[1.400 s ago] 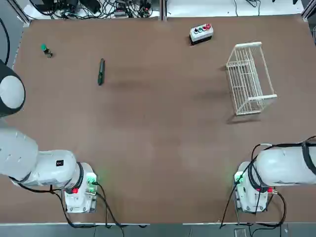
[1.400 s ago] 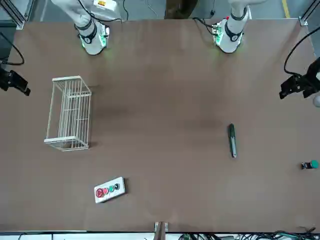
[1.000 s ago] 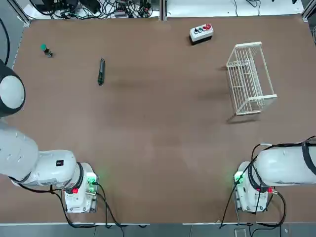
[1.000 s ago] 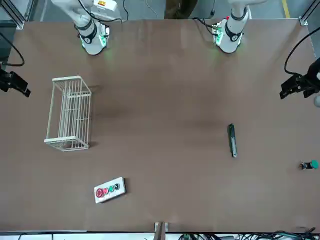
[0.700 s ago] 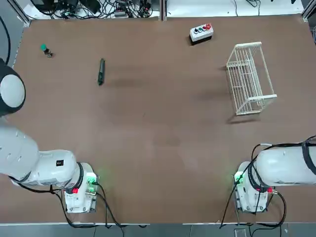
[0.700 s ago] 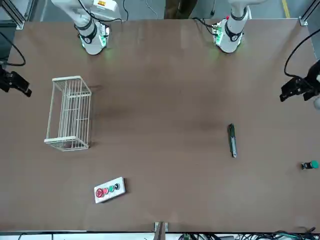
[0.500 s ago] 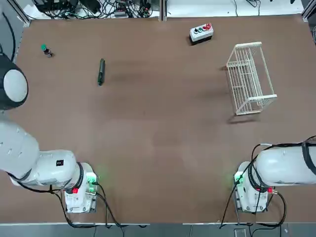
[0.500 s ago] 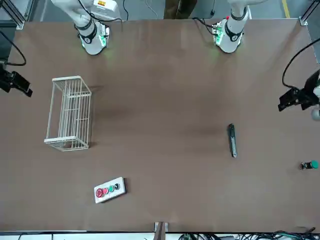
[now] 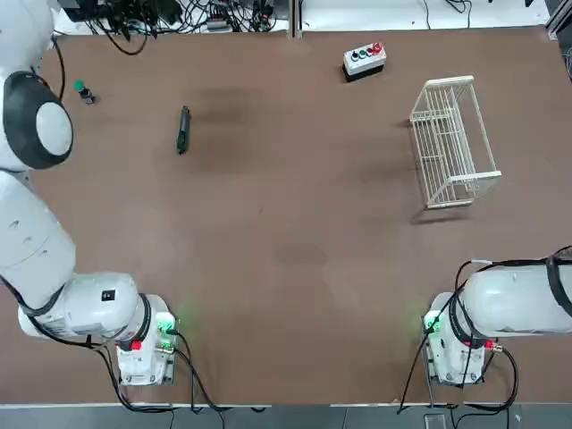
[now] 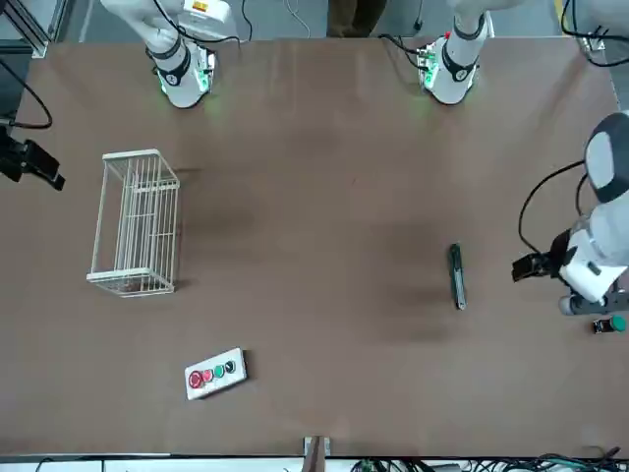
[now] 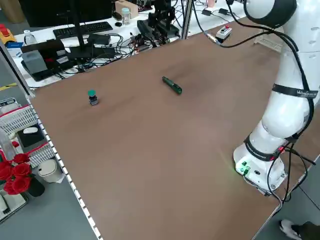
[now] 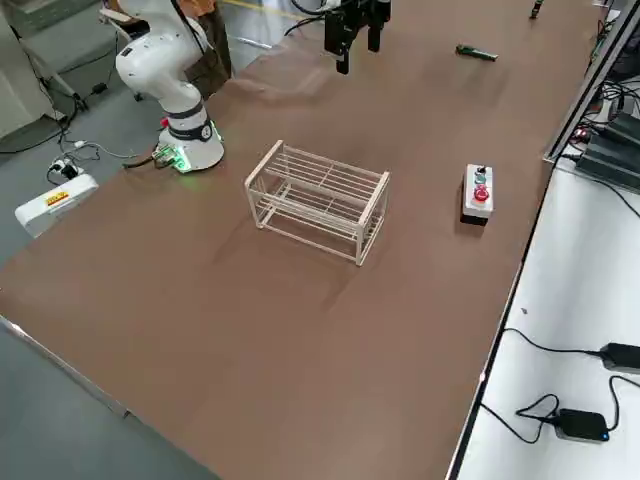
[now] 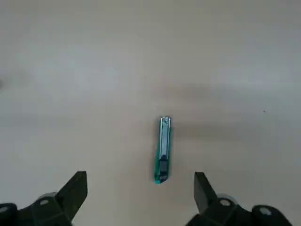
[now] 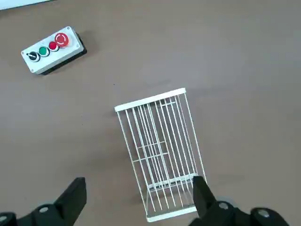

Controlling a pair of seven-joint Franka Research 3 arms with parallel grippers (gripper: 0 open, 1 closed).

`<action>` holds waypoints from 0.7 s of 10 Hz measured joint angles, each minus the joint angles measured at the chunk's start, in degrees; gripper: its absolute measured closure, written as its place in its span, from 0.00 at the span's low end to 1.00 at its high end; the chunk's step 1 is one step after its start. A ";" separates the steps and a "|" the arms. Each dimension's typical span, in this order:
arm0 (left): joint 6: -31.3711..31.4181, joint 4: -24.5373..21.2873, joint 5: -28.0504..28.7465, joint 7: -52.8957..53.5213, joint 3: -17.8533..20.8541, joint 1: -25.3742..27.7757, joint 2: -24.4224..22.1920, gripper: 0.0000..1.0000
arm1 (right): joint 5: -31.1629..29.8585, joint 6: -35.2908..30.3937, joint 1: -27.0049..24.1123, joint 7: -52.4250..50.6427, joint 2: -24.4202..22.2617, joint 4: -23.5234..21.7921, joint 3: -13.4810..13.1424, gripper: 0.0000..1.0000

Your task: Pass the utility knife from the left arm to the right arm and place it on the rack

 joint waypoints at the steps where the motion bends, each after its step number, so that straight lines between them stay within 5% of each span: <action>1: 2.41 -1.84 0.00 -2.49 -0.12 -1.20 0.71 0.00 | 0.00 0.00 0.01 -0.02 0.00 0.01 0.05 0.00; 7: 22.14 -18.22 0.04 -5.18 0.18 -2.24 2.17 0.00 | 0.00 0.08 0.03 -1.09 0.00 0.02 1.65 0.00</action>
